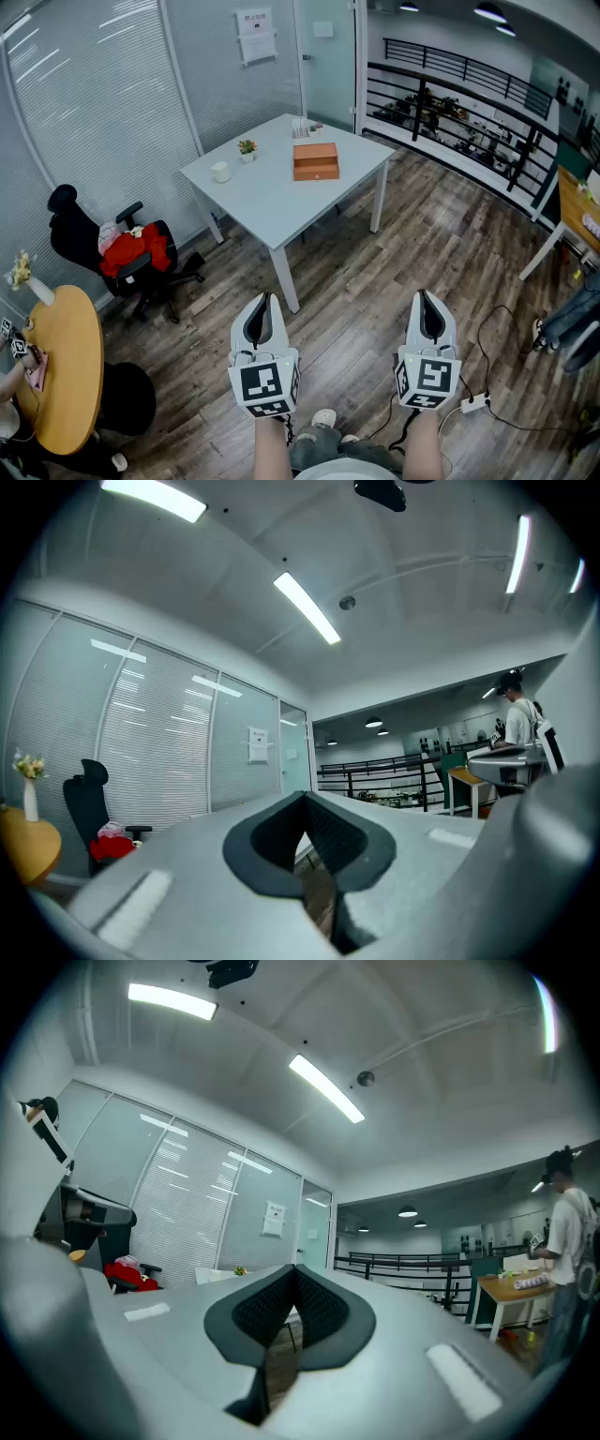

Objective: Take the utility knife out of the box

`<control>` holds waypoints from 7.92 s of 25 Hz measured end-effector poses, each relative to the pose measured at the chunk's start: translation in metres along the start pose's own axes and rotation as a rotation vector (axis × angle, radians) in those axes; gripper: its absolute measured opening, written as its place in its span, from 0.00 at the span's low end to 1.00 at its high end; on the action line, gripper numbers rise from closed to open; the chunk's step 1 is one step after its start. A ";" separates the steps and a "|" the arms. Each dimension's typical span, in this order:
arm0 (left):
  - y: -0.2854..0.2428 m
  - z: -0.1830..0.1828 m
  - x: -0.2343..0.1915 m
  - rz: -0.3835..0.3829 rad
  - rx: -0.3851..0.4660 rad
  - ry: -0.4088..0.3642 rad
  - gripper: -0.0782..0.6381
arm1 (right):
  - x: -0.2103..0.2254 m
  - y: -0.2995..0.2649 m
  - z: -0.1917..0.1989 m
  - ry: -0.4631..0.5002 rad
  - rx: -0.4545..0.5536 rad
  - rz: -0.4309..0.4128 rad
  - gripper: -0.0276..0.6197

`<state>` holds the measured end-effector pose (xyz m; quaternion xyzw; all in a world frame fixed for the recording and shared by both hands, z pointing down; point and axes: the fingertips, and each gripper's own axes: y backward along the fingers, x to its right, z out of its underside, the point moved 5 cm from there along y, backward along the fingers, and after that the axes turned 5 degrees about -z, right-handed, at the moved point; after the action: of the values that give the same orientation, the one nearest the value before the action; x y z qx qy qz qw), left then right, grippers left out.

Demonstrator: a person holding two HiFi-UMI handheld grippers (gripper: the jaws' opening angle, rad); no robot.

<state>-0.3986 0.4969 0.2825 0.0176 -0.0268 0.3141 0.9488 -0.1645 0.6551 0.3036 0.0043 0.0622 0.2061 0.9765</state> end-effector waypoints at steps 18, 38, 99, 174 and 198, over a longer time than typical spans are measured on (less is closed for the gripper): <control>-0.040 0.007 -0.022 -0.004 -0.006 0.019 0.11 | -0.009 -0.040 0.001 -0.007 0.038 0.009 0.13; -0.121 0.026 -0.057 0.033 -0.024 0.028 0.11 | -0.031 -0.126 0.018 0.007 -0.017 -0.017 0.62; -0.655 0.055 -0.034 -0.074 -0.076 0.014 0.11 | 0.121 -0.665 0.082 -0.015 -0.031 -0.118 0.48; -0.877 0.167 -0.110 -0.288 -0.362 0.069 0.11 | 0.002 -0.959 0.238 0.314 -0.465 -0.971 0.39; -0.856 0.208 -0.115 -0.355 -0.447 0.095 0.11 | -0.040 -0.920 0.337 0.610 -0.924 -1.460 0.38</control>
<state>0.0114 -0.2686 0.4689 -0.2023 -0.0474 0.1297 0.9696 0.2108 -0.1969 0.6111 -0.4818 0.2161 -0.4657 0.7102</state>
